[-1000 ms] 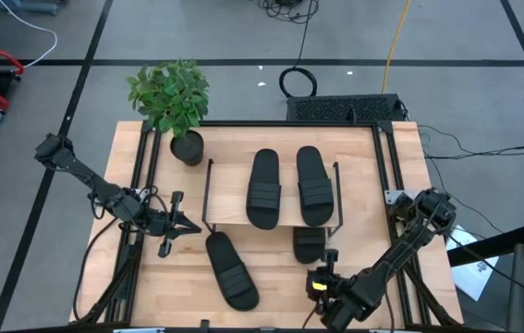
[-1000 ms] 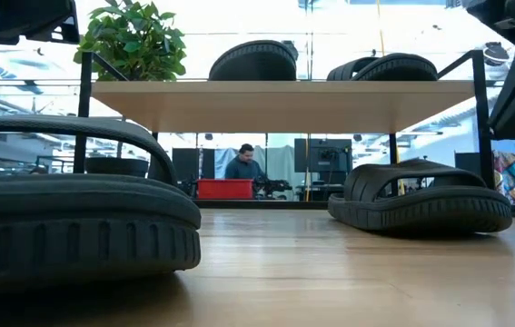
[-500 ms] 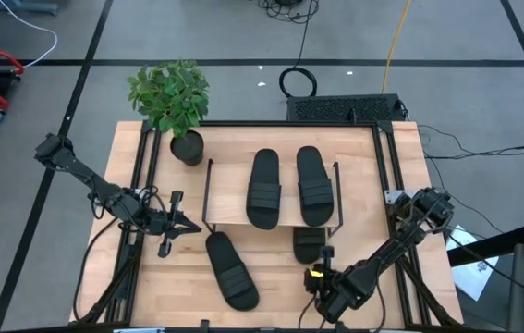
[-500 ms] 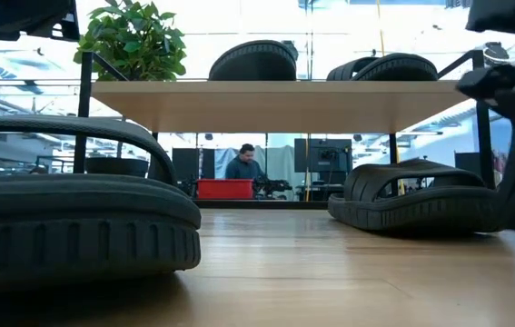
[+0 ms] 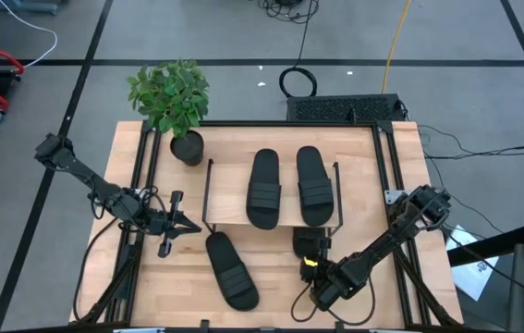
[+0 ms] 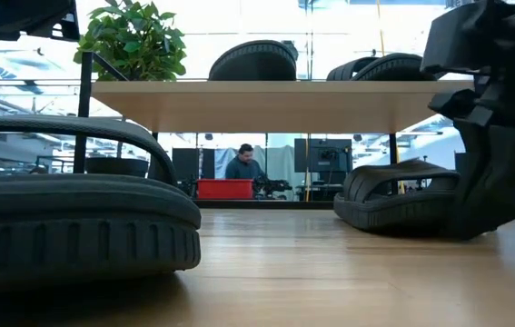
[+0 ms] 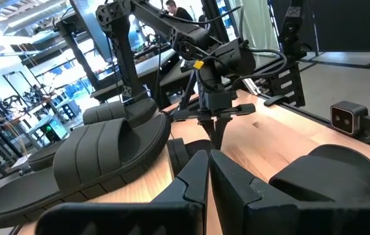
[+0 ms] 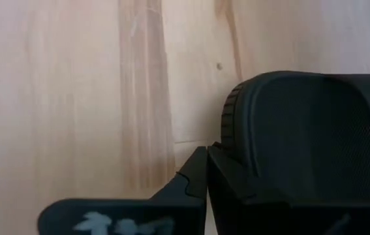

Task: Pick and place slides into the shelf
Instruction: Put the right black slide under the shelf, then adjust the left black slide on the shelf

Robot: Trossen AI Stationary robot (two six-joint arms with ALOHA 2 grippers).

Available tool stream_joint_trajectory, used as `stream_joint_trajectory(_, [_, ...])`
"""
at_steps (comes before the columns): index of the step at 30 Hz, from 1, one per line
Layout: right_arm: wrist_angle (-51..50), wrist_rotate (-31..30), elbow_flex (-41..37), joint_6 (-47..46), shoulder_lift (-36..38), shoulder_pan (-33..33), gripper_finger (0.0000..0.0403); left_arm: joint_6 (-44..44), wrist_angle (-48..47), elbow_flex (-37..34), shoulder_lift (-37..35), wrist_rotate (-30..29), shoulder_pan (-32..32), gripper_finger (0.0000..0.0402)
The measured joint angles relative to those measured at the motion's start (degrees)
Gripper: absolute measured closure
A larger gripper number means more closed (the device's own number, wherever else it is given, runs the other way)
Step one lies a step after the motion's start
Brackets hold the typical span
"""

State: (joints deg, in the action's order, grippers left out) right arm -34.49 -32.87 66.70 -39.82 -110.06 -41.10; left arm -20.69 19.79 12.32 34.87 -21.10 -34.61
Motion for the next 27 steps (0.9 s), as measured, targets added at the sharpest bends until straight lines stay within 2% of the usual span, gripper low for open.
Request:
stream_joint_trajectory(10, [0.98,0.05,0.59,1.38,0.85,-0.18,0.0403,-1.44,0.29,0.0,0.0,0.0,-0.01,0.0378])
stream_joint_trajectory(19, [8.5,2.94,0.98,11.99,9.43,-2.39,0.0403,-2.79,3.01,0.0,-0.01,0.02,0.0,0.0378])
stream_joint_trajectory(21, [9.51,-0.16,0.98,15.51,11.7,-3.56,0.0403,-3.91,3.98,0.0,0.0,0.02,0.0,0.0378])
stream_joint_trajectory(25, [11.06,-16.12,1.05,22.31,15.81,-6.74,0.0403,-4.17,6.64,0.0,-0.02,0.04,-0.02,0.0378])
stream_joint_trajectory(27, [11.03,-21.25,0.99,25.21,17.37,-7.88,0.0403,-4.17,7.42,0.0,-0.01,0.04,-0.02,0.0378])
